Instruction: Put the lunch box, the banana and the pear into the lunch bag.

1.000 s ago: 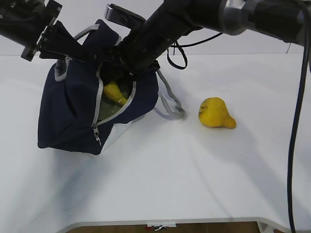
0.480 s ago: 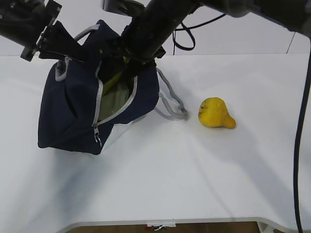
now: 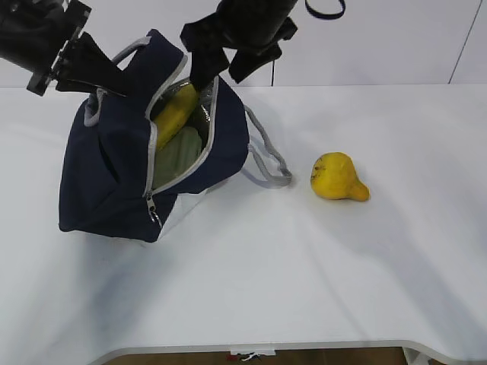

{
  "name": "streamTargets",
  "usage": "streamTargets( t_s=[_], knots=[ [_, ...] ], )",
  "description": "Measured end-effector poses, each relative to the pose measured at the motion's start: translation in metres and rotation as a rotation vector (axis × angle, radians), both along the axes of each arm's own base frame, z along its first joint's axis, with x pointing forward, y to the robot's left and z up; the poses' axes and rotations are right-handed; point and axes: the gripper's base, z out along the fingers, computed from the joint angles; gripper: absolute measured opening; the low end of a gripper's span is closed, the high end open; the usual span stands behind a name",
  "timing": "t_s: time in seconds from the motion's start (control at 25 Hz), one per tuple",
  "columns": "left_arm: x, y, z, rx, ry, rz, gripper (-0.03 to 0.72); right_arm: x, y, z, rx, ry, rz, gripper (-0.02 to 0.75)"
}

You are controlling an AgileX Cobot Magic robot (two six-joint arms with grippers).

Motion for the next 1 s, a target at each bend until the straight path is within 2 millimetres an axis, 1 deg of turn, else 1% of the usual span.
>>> streamTargets(
  t_s=[0.16, 0.24, 0.28, 0.36, 0.48, 0.56, 0.72, 0.8, 0.88, 1.0],
  knots=[
    [0.0, 0.0, 0.0, 0.002, 0.0, 0.0, 0.001, -0.008, -0.017, 0.031, -0.037, -0.078, -0.096, 0.543],
    [0.0, 0.0, 0.0, 0.002, 0.0, 0.0, 0.001, -0.014, -0.026, 0.043, -0.06, -0.1, -0.142, 0.543],
    [0.0, 0.0, 0.0, 0.002, 0.0, 0.0, 0.001, -0.018, -0.031, 0.047, -0.073, -0.106, -0.162, 0.543],
    [0.0, 0.0, 0.0, 0.004, 0.0, -0.001, 0.001, -0.024, -0.04, 0.05, -0.091, -0.095, -0.211, 0.543],
    [0.0, 0.0, 0.0, 0.004, 0.0, -0.001, 0.001, -0.031, -0.053, 0.04, -0.125, -0.038, -0.28, 0.543],
    [0.0, 0.0, 0.0, 0.004, 0.0, -0.001, 0.001, -0.033, -0.063, 0.026, -0.161, 0.012, -0.319, 0.543],
    [0.0, 0.0, 0.0, 0.004, 0.0, -0.001, 0.001, -0.031, -0.085, -0.003, -0.224, 0.106, -0.38, 0.543],
    [0.0, 0.0, 0.0, 0.005, 0.0, -0.001, 0.001, -0.03, -0.096, -0.013, -0.243, 0.139, -0.411, 0.543],
    [0.0, 0.0, 0.0, 0.005, 0.0, -0.001, 0.001, -0.027, -0.107, -0.018, -0.248, 0.159, -0.447, 0.543],
    [0.0, 0.0, 0.0, 0.005, 0.0, -0.001, 0.001, -0.023, -0.12, -0.019, -0.248, 0.164, -0.484, 0.543]
  ],
)
